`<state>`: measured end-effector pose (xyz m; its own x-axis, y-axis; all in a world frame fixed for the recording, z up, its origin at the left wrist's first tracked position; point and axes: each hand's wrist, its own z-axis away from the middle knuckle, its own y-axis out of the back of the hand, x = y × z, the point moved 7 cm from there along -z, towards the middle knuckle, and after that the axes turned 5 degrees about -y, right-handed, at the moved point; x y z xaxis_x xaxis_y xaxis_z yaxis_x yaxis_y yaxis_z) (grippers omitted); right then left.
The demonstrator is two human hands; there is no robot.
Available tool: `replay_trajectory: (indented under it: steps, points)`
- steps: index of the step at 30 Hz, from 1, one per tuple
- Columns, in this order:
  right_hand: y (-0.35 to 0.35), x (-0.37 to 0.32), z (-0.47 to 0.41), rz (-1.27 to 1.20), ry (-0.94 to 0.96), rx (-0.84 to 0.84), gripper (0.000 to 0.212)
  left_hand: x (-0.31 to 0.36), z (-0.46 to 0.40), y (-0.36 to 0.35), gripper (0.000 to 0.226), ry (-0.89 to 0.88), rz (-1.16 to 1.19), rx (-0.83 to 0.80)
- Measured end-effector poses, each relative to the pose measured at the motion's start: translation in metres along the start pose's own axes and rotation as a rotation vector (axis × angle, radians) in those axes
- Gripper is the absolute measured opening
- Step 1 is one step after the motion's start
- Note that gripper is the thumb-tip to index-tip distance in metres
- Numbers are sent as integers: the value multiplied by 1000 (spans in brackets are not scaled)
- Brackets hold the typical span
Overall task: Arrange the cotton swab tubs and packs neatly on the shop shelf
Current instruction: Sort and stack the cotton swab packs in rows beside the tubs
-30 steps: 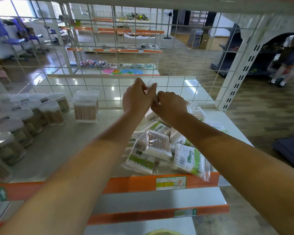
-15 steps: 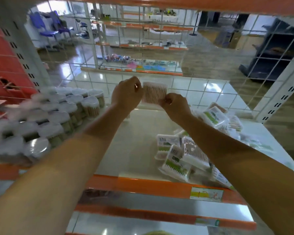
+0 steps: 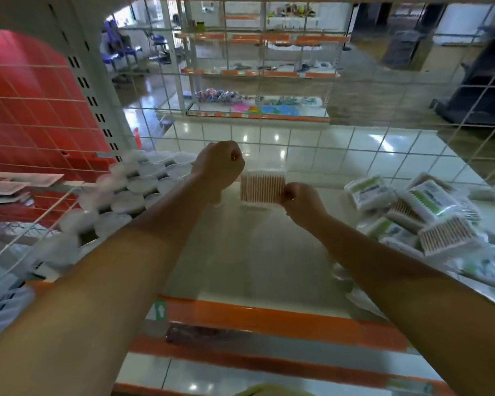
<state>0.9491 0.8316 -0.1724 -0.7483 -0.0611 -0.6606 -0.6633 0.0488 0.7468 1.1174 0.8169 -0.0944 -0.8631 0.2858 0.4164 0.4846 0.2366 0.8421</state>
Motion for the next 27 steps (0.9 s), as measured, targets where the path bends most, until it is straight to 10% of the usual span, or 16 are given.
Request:
replay_trajectory:
  steps: [27]
  points:
    - [-35, 6, -2, 67, -95, 35, 22, -10, 7, -28, 13, -103, -20, -120]
